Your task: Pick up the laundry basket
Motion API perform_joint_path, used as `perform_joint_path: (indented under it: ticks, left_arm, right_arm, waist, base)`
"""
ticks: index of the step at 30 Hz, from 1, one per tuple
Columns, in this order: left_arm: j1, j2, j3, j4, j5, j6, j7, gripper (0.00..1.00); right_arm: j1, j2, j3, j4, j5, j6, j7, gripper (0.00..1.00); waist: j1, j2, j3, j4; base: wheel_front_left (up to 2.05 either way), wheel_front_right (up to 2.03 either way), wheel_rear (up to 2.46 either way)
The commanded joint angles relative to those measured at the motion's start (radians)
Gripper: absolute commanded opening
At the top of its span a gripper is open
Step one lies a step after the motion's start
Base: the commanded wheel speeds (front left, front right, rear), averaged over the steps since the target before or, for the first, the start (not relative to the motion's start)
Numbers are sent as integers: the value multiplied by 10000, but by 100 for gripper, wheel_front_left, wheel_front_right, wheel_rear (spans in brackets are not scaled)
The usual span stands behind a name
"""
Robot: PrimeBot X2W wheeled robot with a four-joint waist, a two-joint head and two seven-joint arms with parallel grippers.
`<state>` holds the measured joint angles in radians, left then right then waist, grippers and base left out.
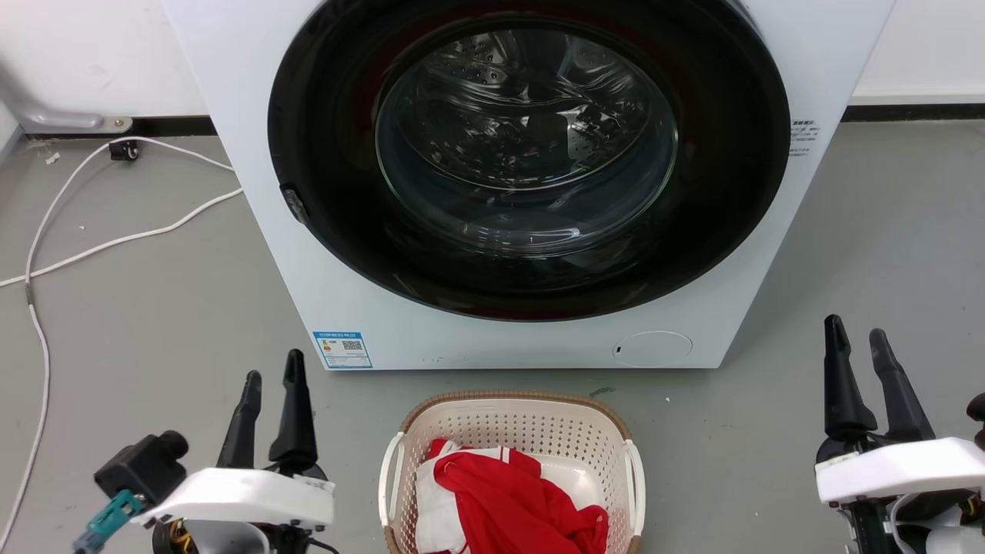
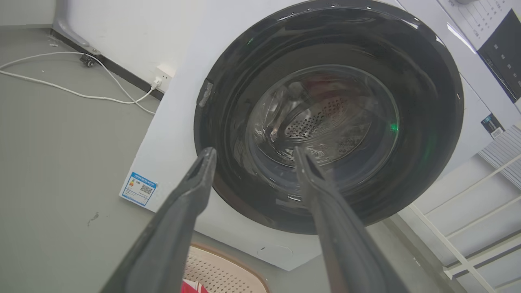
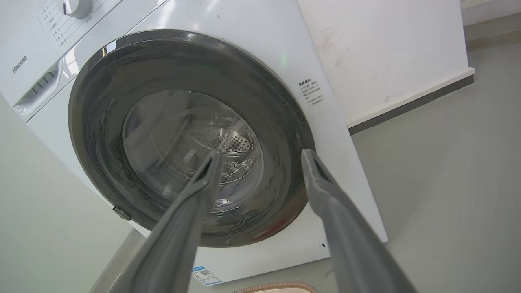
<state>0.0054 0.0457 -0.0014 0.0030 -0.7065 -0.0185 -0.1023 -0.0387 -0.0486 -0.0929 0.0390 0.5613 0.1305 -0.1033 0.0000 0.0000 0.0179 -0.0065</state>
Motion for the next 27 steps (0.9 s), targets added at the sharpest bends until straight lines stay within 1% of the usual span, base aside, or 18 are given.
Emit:
perform_joint_path:
  ticks: [1, 4, 13, 20, 21, 27]
  left_arm:
    - [-18, 42, -158, -239, 558, -58, -123, 100]
    - [-34, 141, -401, -378, 1171, 27, -208, 100]
    - [-75, 565, -1414, -455, 2485, 338, -462, 100]
    - [-160, 1029, -2351, -477, 3395, 900, -637, 100]
    - [-160, 1029, -2351, -477, 3395, 900, -637, 100]
    - [-262, 1398, -3046, -423, 3938, 1403, -788, 100]
  right_arm:
    - [-5, -40, 48, -210, -500, 2, -117, 100]
    - [76, -39, -14, -199, -785, 1, -203, 100]
    - [182, -36, 117, -316, -2128, 1, -450, 100]
    - [252, -35, 131, -103, -2967, 1, -626, 100]
    - [252, -35, 131, -103, -2967, 1, -626, 100]
    - [260, -34, 151, 158, -3638, 2, -772, 100]
  waist:
    - [0, 0, 14, -7]
    - [0, 0, 39, -17]
    - [0, 0, 122, -51]
    - [0, 0, 157, -72]
    - [0, 0, 157, -72]
    - [0, 0, 202, -100]
  base:
    - [0, 0, 0]
    - [0, 0, 0]
    - [0, 0, 0]
    - [0, 0, 0]
    - [0, 0, 0]
    - [0, 0, 0]
